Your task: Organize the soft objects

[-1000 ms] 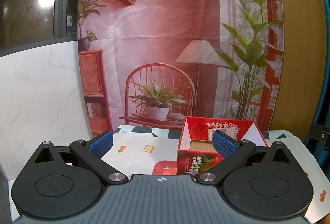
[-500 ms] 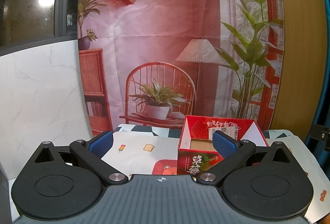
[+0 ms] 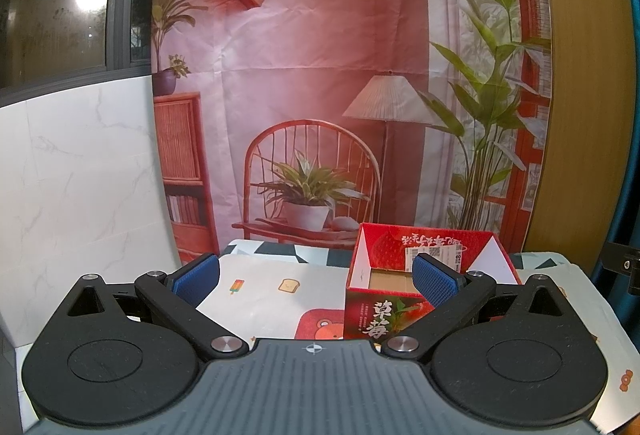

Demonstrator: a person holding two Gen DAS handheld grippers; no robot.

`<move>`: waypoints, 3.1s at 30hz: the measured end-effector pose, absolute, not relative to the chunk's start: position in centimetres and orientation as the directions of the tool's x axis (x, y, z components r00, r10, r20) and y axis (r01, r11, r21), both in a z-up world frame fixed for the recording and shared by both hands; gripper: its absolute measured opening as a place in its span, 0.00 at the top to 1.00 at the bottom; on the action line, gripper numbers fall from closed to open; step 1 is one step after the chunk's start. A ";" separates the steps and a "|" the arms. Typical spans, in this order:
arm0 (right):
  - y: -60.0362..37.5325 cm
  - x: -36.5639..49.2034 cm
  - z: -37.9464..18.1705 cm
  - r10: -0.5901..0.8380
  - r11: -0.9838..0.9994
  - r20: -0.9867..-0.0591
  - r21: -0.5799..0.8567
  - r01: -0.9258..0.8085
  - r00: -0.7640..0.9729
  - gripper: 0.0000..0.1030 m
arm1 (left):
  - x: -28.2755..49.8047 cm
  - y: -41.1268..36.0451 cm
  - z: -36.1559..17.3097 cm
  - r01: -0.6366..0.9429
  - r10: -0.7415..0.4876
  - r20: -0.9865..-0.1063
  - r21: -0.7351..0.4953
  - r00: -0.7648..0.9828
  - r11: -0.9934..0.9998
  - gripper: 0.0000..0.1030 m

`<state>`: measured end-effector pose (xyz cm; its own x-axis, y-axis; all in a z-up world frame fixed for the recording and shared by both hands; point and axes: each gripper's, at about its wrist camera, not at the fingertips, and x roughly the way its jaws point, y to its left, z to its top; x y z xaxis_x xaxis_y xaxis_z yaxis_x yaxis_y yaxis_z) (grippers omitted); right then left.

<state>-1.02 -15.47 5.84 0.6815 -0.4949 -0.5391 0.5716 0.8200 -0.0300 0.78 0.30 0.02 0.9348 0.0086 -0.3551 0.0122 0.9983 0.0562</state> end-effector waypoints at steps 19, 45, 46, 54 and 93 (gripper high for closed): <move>-15.4 -1.0 5.8 -0.496 0.820 -0.537 -0.032 0.571 0.682 0.00 | 0.9 0.0 0.0 0.006 0.013 -0.355 0.052 0.935 0.999 0.00; -17.5 -2.0 -1.2 -0.385 0.832 -0.489 0.184 0.524 0.783 0.00 | 6.0 0.8 -7.0 -0.037 0.102 -0.473 0.145 0.875 0.989 0.00; -17.7 -2.0 -1.8 -0.387 0.832 -0.490 0.181 0.525 0.781 0.00 | 6.5 1.0 -7.7 -0.040 0.105 -0.493 0.141 0.863 0.989 0.00; -17.2 -0.6 -6.9 -0.343 0.851 -0.603 0.126 0.510 0.721 0.00 | 8.4 2.2 -12.8 -0.007 0.066 -0.584 0.102 0.809 0.995 0.01; -16.3 0.6 -19.4 0.058 0.867 -0.892 0.268 0.421 0.448 0.27 | 11.2 2.8 -23.9 0.202 -0.301 -0.794 -0.227 0.529 0.953 0.35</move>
